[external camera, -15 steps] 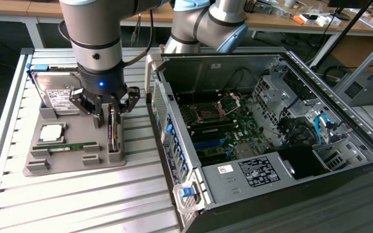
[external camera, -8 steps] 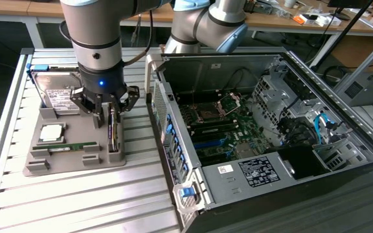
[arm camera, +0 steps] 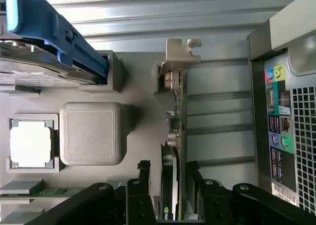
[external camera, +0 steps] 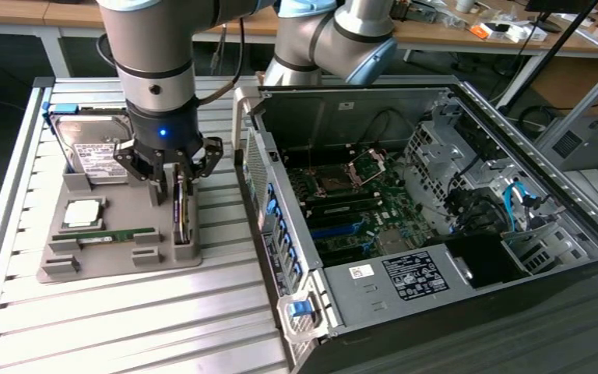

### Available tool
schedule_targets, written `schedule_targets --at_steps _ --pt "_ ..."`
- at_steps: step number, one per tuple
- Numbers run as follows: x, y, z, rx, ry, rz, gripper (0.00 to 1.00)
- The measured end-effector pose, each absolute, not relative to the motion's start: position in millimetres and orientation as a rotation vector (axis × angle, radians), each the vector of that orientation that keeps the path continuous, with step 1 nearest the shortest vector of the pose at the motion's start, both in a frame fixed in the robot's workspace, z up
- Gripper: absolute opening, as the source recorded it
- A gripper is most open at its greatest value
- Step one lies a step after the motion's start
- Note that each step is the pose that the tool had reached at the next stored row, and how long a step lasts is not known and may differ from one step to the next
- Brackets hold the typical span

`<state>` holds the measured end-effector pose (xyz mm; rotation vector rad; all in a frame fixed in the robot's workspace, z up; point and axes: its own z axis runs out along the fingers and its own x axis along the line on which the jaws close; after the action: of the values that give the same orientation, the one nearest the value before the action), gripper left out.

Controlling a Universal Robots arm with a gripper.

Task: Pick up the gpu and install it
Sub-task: 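Pick up the gpu and move the gpu toward the slot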

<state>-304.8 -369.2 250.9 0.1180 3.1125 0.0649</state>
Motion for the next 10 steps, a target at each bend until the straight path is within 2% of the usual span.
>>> schedule_targets --at_steps 10 --pt "-304.7 -368.0 246.4 0.118 3.113 0.064 0.42"
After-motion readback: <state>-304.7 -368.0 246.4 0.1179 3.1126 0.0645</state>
